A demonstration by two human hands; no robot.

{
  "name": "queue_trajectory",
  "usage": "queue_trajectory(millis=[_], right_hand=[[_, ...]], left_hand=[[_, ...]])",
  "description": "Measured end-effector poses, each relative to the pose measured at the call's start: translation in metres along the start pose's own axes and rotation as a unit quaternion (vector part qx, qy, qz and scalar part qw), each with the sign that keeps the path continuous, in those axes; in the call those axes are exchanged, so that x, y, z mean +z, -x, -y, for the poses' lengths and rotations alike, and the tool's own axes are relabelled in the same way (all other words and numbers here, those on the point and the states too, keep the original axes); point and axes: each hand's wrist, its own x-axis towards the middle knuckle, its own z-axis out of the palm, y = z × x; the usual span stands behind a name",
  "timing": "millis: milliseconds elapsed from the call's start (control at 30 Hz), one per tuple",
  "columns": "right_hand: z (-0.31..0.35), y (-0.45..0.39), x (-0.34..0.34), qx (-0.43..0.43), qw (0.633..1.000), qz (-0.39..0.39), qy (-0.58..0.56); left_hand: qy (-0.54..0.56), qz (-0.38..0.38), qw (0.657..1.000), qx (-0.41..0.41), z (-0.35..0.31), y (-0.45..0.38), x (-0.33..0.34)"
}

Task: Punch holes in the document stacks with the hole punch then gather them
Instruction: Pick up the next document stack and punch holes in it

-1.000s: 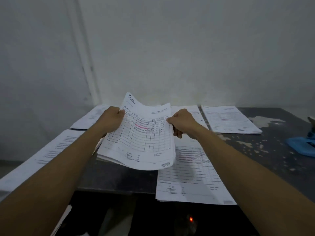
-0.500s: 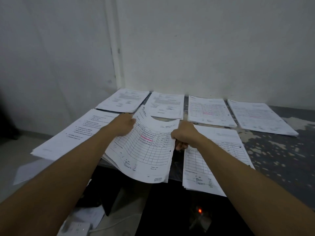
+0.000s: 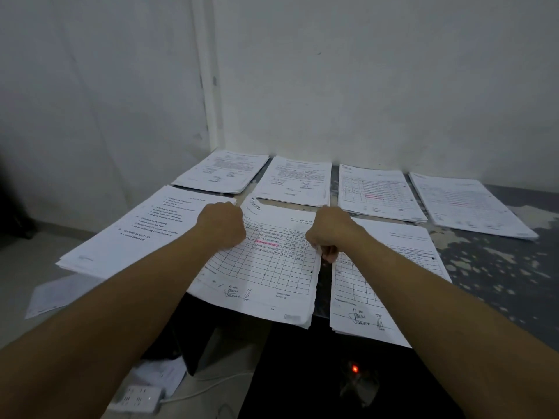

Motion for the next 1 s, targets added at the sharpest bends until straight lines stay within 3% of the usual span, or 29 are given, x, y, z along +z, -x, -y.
queue_trajectory(millis=[100, 233, 333, 567, 733, 1000], right_hand=[[0.003, -0.008, -0.007, -0.016, 0.999, -0.032, 0.036], [0.005, -0.021, -0.013, -0.041, 0.995, -0.090, 0.012], [0.008, -0.034, -0.017, -0.050, 0.990, -0.123, -0.041], [0.010, -0.079, -0.029, -0.062, 0.975, -0.211, -0.035], [0.002, -0.128, -0.034, -0.034, 0.980, -0.191, -0.032], [-0.005, -0.192, -0.032, -0.009, 0.991, -0.127, 0.036]], left_hand=[[-0.059, -0.011, 0.998, 0.001, 0.000, -0.001, -0.005], [-0.060, -0.038, 0.997, 0.007, -0.004, -0.009, -0.013], [-0.033, -0.059, 0.998, 0.013, -0.007, -0.021, -0.023], [0.107, -0.110, 0.988, -0.005, -0.016, -0.081, -0.039], [0.175, -0.083, 0.981, 0.009, -0.028, -0.138, -0.028], [0.187, -0.002, 0.982, 0.000, -0.052, -0.203, -0.004]])
